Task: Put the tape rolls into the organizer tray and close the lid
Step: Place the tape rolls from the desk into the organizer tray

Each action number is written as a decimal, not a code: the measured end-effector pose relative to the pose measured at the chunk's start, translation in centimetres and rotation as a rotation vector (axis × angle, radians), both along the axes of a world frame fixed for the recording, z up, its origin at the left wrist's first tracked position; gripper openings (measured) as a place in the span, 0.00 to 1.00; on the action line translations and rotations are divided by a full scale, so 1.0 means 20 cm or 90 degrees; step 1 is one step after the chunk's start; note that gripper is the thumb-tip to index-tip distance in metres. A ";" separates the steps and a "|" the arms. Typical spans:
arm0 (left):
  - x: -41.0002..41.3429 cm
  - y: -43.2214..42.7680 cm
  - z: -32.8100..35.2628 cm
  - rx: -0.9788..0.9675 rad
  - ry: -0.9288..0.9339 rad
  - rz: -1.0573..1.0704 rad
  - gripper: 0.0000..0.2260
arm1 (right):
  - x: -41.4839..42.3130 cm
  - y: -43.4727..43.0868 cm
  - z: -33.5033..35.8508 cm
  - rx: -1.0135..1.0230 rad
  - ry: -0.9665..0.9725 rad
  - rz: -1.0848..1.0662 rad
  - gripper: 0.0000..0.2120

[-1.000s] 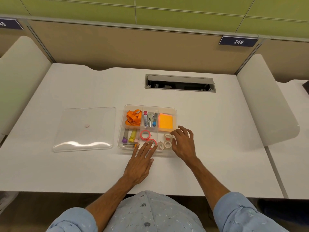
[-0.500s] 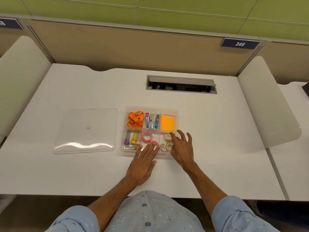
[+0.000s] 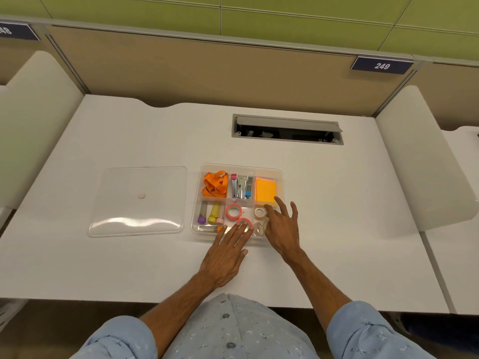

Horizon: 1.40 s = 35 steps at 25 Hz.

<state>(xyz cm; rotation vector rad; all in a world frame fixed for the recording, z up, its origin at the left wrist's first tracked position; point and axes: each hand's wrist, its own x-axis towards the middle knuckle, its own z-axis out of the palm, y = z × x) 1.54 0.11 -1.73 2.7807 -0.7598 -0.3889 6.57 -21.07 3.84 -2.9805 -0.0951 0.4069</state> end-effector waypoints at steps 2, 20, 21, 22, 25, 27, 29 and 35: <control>0.00 0.00 -0.01 0.002 -0.003 -0.003 0.27 | 0.01 0.00 0.00 0.013 0.001 -0.008 0.25; 0.01 0.01 -0.01 -0.031 -0.013 0.005 0.27 | 0.03 -0.20 0.05 -0.043 0.024 0.101 0.26; 0.01 0.00 -0.01 -0.030 -0.010 0.006 0.27 | 0.03 -0.20 0.05 -0.050 0.025 0.108 0.27; 0.01 0.00 -0.01 -0.028 -0.008 0.006 0.27 | 0.04 -0.19 0.05 -0.058 0.027 0.115 0.27; 0.01 -0.01 0.00 -0.030 -0.005 0.008 0.27 | 0.06 -0.16 0.06 -0.079 0.037 0.135 0.26; 0.00 -0.01 0.00 -0.035 -0.006 0.009 0.27 | 0.06 -0.16 0.05 -0.088 0.046 0.136 0.24; 0.00 -0.01 0.00 -0.034 -0.006 0.009 0.27 | 0.07 -0.16 0.05 -0.101 0.050 0.136 0.26; 0.01 0.00 0.00 -0.010 0.005 0.006 0.27 | 0.10 -0.16 0.06 -0.097 0.073 0.147 0.26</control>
